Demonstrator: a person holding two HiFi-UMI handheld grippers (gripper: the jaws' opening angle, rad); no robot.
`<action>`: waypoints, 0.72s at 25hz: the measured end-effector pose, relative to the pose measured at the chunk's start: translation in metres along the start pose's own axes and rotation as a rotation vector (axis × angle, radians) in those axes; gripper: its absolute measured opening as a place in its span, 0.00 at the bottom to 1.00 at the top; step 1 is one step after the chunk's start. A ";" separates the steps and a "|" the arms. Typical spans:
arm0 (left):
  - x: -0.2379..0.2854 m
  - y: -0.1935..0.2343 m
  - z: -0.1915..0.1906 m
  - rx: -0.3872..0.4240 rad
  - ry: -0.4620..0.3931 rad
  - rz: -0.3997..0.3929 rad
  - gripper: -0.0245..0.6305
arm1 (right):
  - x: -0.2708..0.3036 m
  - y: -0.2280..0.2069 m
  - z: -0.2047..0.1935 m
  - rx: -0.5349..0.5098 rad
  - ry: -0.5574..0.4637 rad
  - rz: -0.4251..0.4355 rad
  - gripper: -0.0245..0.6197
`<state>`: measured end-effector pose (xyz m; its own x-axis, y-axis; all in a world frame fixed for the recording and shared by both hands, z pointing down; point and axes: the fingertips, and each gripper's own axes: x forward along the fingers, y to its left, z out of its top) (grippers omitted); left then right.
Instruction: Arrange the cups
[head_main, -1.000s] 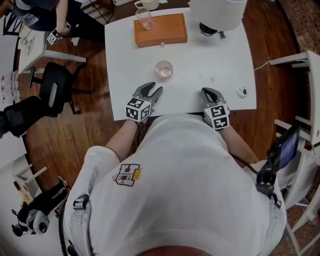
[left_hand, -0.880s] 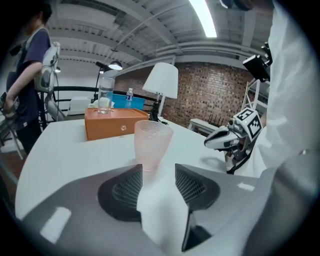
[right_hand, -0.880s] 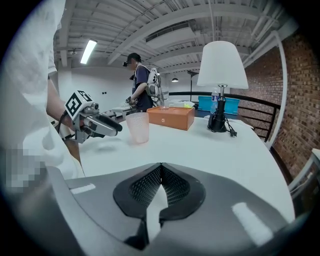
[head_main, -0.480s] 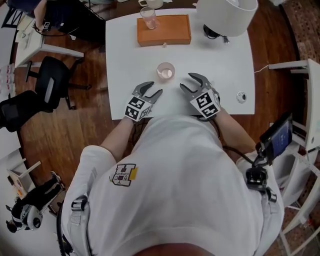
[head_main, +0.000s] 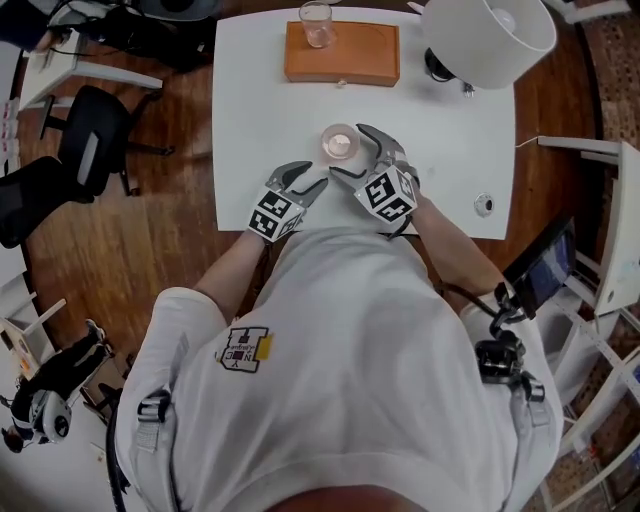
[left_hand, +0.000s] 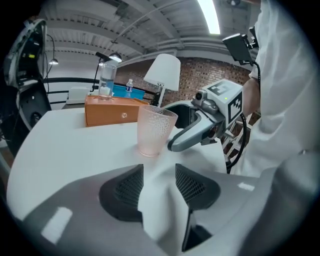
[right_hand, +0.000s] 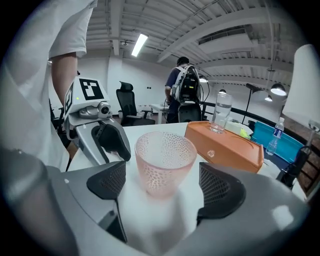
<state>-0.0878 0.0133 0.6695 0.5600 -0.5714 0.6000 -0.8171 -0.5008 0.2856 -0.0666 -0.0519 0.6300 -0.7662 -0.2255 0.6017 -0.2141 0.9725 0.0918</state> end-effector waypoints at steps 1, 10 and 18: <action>0.001 0.000 -0.001 0.001 0.005 -0.001 0.32 | 0.004 0.000 0.000 -0.004 0.003 -0.001 0.75; 0.002 -0.007 -0.006 0.088 0.049 -0.035 0.32 | 0.022 -0.005 0.004 -0.031 0.010 -0.068 0.63; 0.000 -0.015 -0.006 0.138 0.051 -0.073 0.32 | 0.019 -0.011 0.008 0.004 0.007 -0.084 0.62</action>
<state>-0.0760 0.0249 0.6698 0.6067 -0.4983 0.6193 -0.7459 -0.6262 0.2269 -0.0838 -0.0676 0.6342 -0.7412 -0.3057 0.5976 -0.2796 0.9500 0.1392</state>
